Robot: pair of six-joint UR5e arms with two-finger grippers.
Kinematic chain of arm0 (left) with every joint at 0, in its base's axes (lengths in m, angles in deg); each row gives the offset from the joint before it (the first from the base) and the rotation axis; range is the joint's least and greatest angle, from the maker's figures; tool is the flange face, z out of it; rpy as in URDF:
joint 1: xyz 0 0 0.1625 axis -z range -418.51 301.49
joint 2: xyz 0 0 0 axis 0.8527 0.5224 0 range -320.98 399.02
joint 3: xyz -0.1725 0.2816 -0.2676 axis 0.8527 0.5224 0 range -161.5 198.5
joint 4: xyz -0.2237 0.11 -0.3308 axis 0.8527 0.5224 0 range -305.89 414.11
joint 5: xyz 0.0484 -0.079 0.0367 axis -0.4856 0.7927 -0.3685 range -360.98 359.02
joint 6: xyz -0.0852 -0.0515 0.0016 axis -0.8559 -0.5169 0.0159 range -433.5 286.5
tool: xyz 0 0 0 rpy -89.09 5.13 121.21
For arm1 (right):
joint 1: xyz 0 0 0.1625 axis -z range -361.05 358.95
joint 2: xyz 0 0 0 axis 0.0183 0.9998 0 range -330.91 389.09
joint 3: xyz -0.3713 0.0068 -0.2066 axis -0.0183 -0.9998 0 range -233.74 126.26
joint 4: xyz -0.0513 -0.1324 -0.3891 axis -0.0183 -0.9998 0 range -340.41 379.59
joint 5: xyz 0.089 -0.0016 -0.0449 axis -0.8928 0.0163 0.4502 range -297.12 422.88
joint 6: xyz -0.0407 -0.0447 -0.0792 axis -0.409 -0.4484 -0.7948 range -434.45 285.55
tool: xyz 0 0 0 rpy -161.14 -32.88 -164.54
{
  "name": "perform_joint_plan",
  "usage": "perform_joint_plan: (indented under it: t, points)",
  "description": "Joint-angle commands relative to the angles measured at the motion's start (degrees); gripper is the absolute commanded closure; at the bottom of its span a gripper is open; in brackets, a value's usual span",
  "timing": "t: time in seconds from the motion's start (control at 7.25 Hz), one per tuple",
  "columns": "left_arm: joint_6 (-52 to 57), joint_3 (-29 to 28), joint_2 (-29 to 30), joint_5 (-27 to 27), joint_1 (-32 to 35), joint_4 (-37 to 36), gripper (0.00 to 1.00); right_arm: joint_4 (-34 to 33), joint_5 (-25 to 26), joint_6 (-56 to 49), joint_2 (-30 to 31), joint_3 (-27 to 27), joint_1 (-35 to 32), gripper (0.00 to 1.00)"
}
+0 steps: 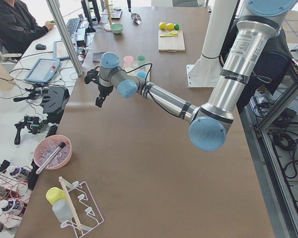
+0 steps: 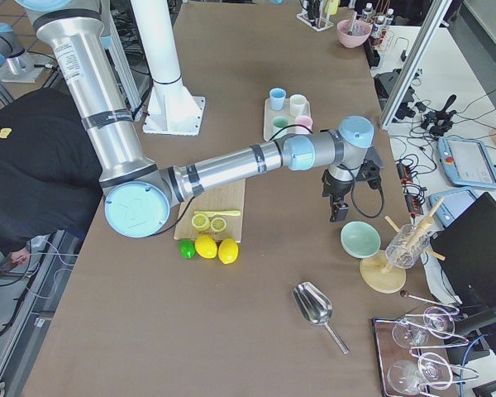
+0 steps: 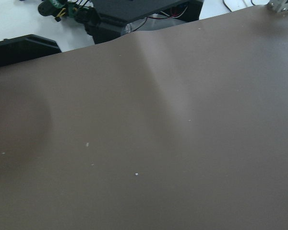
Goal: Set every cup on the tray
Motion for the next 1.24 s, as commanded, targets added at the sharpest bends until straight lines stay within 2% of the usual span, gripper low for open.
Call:
perform_joint_plan:
  t: [0.0,0.28,0.41,0.55,0.69,1.1]
  points:
    - [7.8,-0.1,-8.8,0.9,8.3,-0.3,0.02,0.2,0.7,-2.5,6.2,0.5,-5.3,0.00]
    - [22.8,-0.6,-14.2,3.1,18.0,-4.3,0.02,0.2,3.4,-2.5,10.0,0.4,-7.2,0.00]
    - [24.2,-0.7,-16.8,4.7,20.7,-4.5,0.02,0.3,2.7,-2.0,11.2,0.6,-7.3,0.00]
    - [24.0,-0.6,-18.4,7.5,21.1,-5.6,0.02,3.1,2.3,-2.0,14.7,2.0,-7.4,0.00]
    - [23.8,-0.7,-19.4,7.9,21.1,-6.4,0.02,9.5,-0.1,-1.3,19.2,2.8,-7.4,0.00]
    - [23.2,-0.6,-20.4,7.8,21.1,-6.4,0.02,10.8,-1.0,-1.0,20.6,3.1,-8.0,0.00]
